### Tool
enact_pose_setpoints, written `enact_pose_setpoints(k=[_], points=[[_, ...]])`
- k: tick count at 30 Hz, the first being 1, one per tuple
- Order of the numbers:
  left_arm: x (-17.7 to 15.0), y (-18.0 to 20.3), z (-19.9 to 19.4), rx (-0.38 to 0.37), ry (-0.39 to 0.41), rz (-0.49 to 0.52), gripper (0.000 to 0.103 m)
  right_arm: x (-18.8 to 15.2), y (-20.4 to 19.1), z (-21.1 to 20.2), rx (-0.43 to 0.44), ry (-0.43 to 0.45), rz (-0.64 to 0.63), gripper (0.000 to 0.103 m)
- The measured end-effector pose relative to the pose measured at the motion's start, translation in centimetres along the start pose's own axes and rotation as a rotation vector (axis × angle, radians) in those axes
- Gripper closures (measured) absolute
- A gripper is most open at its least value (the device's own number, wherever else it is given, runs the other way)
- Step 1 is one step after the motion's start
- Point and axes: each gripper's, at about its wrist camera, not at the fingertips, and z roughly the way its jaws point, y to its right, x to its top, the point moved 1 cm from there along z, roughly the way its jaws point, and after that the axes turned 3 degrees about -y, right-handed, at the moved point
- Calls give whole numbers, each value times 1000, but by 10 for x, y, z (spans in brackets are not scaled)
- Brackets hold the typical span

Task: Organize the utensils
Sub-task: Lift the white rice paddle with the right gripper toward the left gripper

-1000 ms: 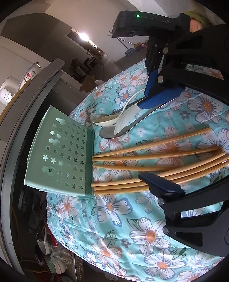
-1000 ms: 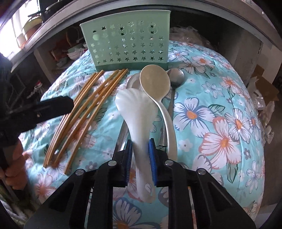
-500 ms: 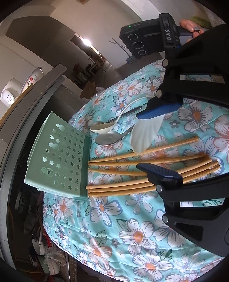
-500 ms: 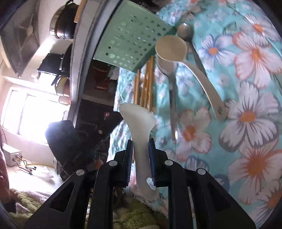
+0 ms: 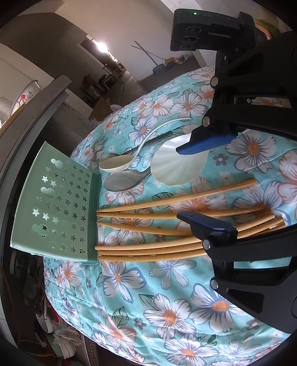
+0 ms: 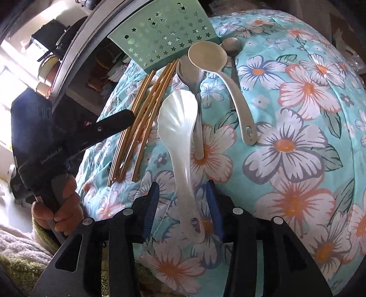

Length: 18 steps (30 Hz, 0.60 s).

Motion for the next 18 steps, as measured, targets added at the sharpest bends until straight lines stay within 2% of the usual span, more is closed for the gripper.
enact_pose_setpoints(k=[3,8,12,15,18], points=[[5,1,11,21,-32,-4,58,-2,6,3,-2,-13,-10,85],[13,8,29,33,-72,5,62,-4,22,2,92,-20,64,89],[18,13,39,8,-93,0,64,-10,35,4,171,-31,113,92],[20,15,46,-18,-118,-15,64,-10,36,6,187,-31,108,94],[22,19,41,11,-96,-3,64,-15,38,3,186,-25,85,94]])
